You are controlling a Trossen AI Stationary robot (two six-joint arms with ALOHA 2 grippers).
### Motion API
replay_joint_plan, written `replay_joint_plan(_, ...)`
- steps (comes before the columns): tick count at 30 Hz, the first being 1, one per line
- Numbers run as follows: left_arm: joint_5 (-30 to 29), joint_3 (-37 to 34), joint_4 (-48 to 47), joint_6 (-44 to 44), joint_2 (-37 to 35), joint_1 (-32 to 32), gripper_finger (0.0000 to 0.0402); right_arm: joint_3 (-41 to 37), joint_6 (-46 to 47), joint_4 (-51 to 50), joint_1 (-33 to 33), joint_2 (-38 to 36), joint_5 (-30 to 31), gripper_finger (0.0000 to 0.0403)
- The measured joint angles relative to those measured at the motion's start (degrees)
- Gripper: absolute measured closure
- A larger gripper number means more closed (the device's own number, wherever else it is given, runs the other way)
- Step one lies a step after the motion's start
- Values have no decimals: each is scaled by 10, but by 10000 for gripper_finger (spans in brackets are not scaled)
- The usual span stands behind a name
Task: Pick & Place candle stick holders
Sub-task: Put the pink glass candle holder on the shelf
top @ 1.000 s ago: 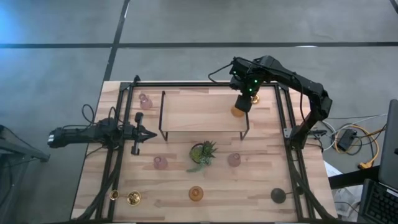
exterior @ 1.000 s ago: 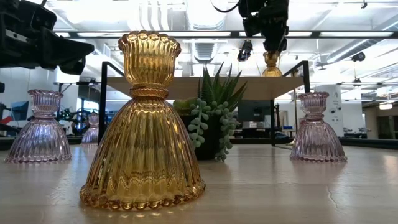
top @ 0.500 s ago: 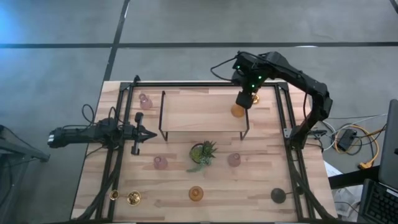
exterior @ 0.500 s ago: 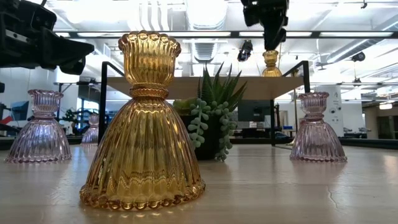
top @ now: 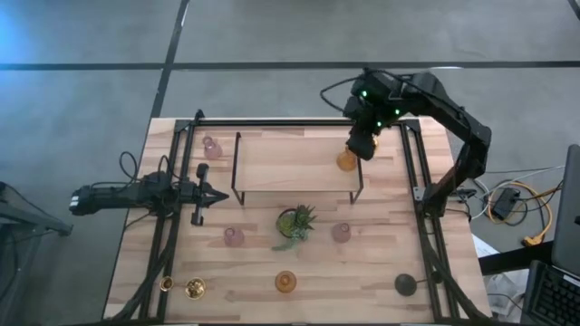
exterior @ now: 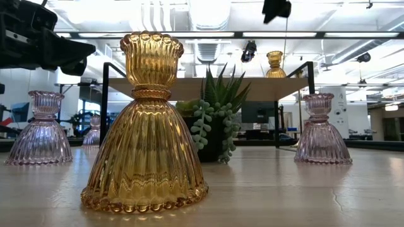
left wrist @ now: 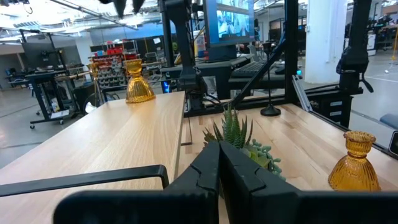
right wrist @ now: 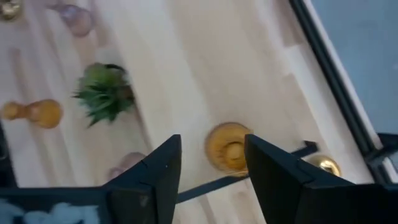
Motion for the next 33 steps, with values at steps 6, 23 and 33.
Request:
replay_joint_plan(6,0,0,0,0,0,0,390,-29,50,-1,119,-20,5,281)
replay_joint_plan(23,0,0,0,0,0,0,390,-171,335,4,444,-28,212,328)
replay_joint_plan(33,0,0,0,0,0,0,390,-363,496,98,521,-28,262,297)
